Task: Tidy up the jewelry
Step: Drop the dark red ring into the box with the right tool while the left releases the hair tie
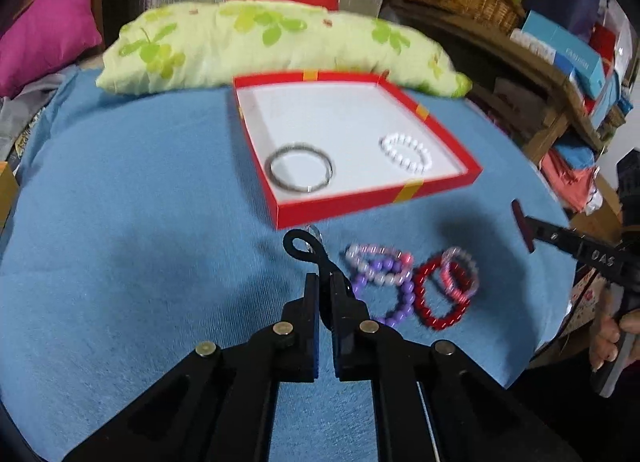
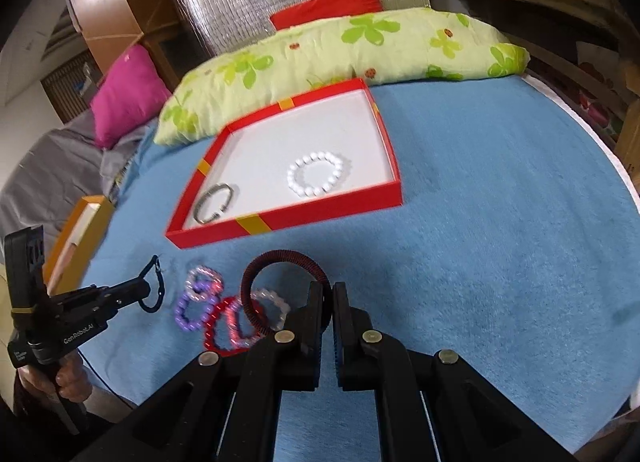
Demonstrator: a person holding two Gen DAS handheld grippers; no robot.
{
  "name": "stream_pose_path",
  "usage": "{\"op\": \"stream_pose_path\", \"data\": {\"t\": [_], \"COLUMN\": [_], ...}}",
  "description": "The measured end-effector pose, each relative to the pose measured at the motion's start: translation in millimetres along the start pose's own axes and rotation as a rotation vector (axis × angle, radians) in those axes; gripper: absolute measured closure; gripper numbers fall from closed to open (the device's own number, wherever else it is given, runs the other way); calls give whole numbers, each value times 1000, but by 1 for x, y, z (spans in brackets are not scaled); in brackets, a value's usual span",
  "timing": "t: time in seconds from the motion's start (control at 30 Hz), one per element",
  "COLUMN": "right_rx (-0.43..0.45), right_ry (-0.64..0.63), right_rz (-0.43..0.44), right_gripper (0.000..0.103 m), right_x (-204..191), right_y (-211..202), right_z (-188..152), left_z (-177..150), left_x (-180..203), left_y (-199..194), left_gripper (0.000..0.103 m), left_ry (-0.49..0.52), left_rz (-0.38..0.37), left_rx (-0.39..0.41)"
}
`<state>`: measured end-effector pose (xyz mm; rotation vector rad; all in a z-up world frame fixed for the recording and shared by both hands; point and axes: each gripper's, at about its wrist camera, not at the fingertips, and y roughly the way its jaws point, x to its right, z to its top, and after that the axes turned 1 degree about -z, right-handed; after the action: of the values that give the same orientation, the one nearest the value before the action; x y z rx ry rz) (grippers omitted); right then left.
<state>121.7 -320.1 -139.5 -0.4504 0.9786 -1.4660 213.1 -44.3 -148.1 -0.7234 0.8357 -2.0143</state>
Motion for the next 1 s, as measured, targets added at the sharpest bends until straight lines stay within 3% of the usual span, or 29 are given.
{"op": "stream_pose_path", "data": {"t": [0.37,0.73,1.0], "right_rx": [67,8,-49], "right_ry": [30,71,115], "right_rz": [55,37,-16], "right_gripper": [98,98,98], "right_x": [-14,-28,-26], "right_y": [16,93,146], "right_z": [41,111,147], "left_z": [42,120,145], "left_x": [9,1,-2], "left_y": [-3,72,125], "left_gripper": [98,98,98], "left_ry": [21,-13,-24], "left_rz": [-17,5,5], "left_rx": [115,76,-9]}}
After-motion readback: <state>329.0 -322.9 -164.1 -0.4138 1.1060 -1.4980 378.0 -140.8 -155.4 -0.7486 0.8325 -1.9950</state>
